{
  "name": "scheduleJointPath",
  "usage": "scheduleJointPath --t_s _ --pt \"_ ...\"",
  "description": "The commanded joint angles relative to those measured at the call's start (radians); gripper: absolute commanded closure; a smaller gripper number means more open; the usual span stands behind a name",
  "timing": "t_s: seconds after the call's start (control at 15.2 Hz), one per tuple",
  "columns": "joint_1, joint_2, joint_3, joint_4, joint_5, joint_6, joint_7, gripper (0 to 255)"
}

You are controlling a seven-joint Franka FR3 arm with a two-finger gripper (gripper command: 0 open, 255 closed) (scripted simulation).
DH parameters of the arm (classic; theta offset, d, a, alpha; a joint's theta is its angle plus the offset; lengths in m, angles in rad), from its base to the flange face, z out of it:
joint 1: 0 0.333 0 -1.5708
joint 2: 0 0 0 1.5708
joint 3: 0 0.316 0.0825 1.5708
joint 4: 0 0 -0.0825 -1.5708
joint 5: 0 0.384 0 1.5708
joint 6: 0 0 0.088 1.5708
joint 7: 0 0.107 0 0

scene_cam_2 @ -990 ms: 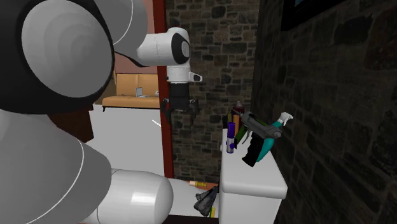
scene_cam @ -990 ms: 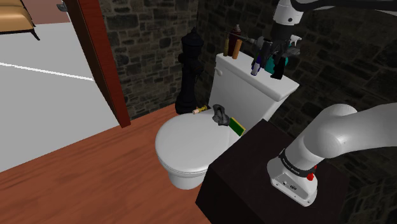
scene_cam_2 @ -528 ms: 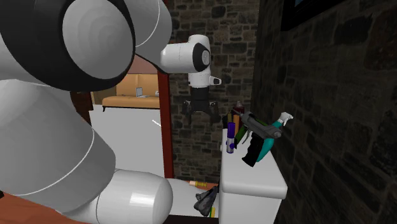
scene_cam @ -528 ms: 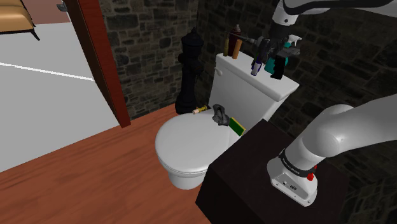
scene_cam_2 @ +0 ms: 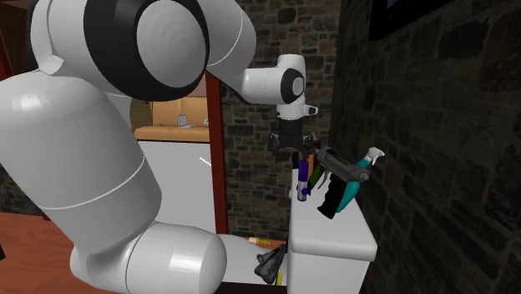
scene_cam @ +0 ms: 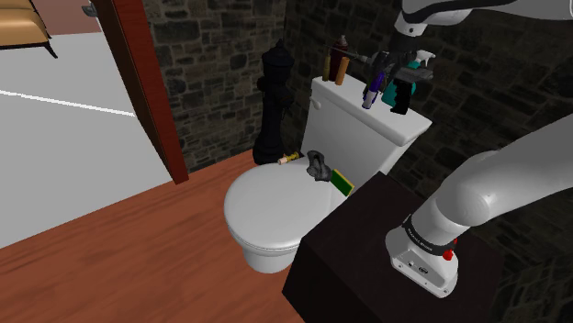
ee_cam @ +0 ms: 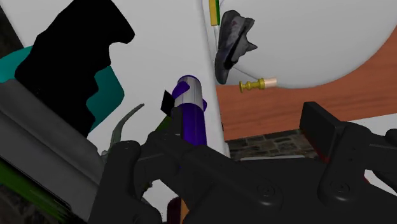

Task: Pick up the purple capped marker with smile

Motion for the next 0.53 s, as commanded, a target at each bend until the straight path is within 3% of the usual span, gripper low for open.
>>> scheduleJointPath --t_s 0.0,0.13,0.46 --pt "-0.002 0.056 -0.037 0.045 0.024 0.036 -0.042 0" --pt "-0.004 0.116 -0.071 0.090 0.058 0.069 -0.084 0" --pt "-0.005 0.132 -0.077 0.037 0.064 0.137 -0.090 0"
